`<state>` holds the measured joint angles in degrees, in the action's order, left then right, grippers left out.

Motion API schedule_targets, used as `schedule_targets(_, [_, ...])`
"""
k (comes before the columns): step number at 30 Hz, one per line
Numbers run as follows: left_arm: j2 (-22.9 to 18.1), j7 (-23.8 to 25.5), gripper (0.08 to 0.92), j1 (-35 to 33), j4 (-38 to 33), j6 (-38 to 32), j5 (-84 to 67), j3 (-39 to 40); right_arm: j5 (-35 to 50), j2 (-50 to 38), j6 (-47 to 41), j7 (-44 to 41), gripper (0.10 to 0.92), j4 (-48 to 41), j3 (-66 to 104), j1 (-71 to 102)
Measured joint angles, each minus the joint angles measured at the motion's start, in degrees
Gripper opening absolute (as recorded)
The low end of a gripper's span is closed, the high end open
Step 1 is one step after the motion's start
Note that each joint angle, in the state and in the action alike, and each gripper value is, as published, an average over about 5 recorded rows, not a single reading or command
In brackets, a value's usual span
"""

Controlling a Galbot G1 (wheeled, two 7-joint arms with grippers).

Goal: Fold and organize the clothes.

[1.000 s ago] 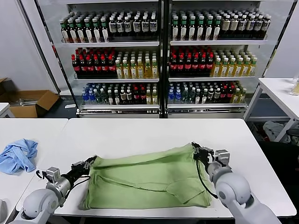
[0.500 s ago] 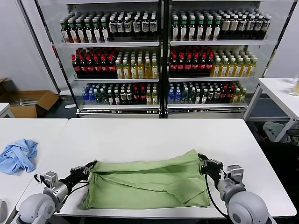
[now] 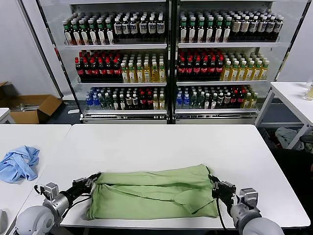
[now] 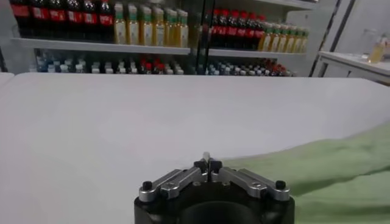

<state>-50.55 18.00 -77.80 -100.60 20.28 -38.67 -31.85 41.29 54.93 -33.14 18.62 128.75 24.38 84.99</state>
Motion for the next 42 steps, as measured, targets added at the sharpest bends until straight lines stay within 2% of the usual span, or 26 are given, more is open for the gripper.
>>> schedule_targets(7, [0.04,0.43,0.087,-0.66,-0.46,0.78,2.22,-0.14,-1.43,0.38,0.00,-0.73,0.106,-0.58,-0.07,1.85])
schedule_targets(10, [0.04,0.22,0.129,-0.89,-0.88,1.05,3.01,-0.48,-1.74,0.43,0.01,-0.90,0.122,-0.39,0.14,2.32])
schedule_targets(20, [-0.32,-3.17,0.416,-2.10,-3.22,0.37,2.87,-2.40,-3.06,0.86,0.22,-1.34,0.388,1.02,1.07,3.27])
schedule_targets(24, [-0.86,-7.61,0.528,-3.19,-5.32,0.41,1.93,-2.29,-3.90,1.41,0.30,-1.21,0.509,1.08,1.14,3.62])
schedule_targets(33, [-3.54,-22.62,0.779,-6.47,-10.84,2.29,-0.15,0.88,-5.55,2.34,0.11,-0.65,0.751,0.97,0.68,3.91])
schedule_targets(36, [-4.42,-26.48,0.816,-6.65,-11.65,2.59,-1.24,1.81,-6.00,2.64,0.10,-0.57,0.807,0.94,0.63,4.16])
schedule_targets(42, [-5.79,-31.70,0.823,-6.37,-12.44,3.12,-3.56,3.38,-6.66,2.96,0.08,-0.42,0.822,0.90,0.71,4.49])
